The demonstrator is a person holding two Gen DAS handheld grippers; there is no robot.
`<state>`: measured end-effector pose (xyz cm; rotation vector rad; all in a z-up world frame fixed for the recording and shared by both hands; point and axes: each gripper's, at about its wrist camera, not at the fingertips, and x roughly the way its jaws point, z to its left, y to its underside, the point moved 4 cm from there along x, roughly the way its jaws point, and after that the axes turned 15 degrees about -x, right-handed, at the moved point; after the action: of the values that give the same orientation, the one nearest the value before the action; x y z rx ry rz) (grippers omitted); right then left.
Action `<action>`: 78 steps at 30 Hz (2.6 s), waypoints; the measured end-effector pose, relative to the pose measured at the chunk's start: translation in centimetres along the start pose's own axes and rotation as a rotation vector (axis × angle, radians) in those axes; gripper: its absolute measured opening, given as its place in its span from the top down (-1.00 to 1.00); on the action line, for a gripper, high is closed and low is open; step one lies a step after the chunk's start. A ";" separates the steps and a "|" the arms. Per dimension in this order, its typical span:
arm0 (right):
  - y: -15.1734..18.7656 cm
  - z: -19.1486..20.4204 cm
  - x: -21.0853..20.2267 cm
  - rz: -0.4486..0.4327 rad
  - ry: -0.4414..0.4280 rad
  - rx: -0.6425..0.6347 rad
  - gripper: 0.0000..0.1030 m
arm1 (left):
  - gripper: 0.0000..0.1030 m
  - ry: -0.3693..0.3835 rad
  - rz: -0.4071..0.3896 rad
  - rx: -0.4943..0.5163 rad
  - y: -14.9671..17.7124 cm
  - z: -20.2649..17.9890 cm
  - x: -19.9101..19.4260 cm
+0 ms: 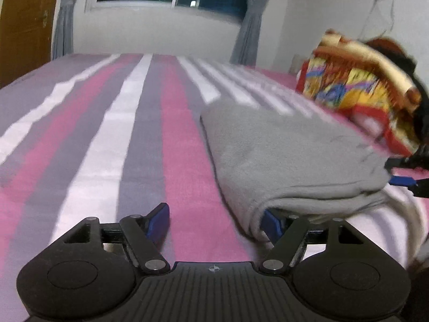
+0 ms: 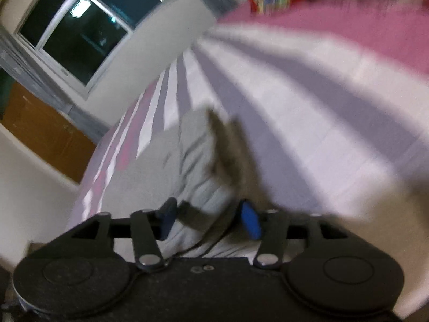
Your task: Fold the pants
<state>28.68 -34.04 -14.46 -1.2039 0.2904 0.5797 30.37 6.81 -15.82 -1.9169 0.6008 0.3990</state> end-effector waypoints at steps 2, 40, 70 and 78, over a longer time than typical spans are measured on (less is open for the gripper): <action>-1.2 0.7 -0.8 -0.027 0.005 -0.098 0.73 | -0.39 0.029 -0.089 0.016 -1.2 -1.4 -1.5; -6.2 6.7 15.4 0.240 -0.002 -0.516 0.73 | 0.17 0.048 0.236 0.098 -8.9 -8.2 18.5; -5.2 7.5 14.7 0.233 0.017 -0.521 0.46 | -0.42 -0.024 0.208 0.095 -7.6 -4.4 17.4; -6.2 8.9 8.8 0.120 0.005 -0.554 0.29 | -0.42 0.009 0.134 0.047 -7.7 -4.3 12.1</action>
<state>38.63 -24.86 -10.95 -1.7296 0.2115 0.7917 44.69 2.69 -14.67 -1.8405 0.7408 0.4577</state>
